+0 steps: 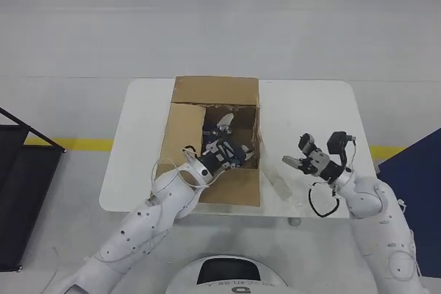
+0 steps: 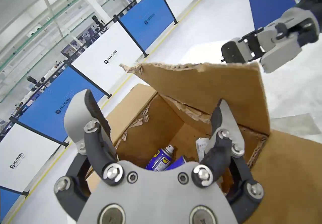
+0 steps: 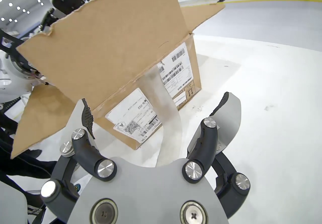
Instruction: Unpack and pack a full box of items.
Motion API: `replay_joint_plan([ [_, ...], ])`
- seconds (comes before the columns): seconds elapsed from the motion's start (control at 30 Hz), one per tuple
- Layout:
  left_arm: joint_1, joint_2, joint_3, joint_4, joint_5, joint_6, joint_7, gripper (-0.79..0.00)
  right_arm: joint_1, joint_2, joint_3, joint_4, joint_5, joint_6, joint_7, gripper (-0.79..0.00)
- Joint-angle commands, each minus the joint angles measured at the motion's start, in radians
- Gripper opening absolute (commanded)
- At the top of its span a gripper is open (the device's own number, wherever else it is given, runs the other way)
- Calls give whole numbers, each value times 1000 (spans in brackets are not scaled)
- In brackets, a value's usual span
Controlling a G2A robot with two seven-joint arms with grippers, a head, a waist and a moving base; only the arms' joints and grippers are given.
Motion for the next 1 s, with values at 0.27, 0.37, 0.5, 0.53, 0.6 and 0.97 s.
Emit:
replay_joint_plan([
  [0.27,-50,-40,107,56,68,23,-109,0,-155,7,128,-31,-101,-76,-229,0],
  [0.37,-23,-34,70,10,56,49,-82,0,-126,11,120,-31,-91,-66,-196,0],
  [0.5,65,-9,-47,-118,18,68,-26,0,-100,17,134,-65,-52,-33,-152,0],
  [0.53,95,0,-91,-156,6,69,-10,0,-94,18,140,-77,-41,-5,-139,0],
  [0.6,164,19,-194,-231,-32,65,24,0,-77,22,142,-135,-38,35,-94,0],
  [0.97,437,75,-811,-320,-373,-37,162,0,229,38,-21,-311,-23,302,335,0],
])
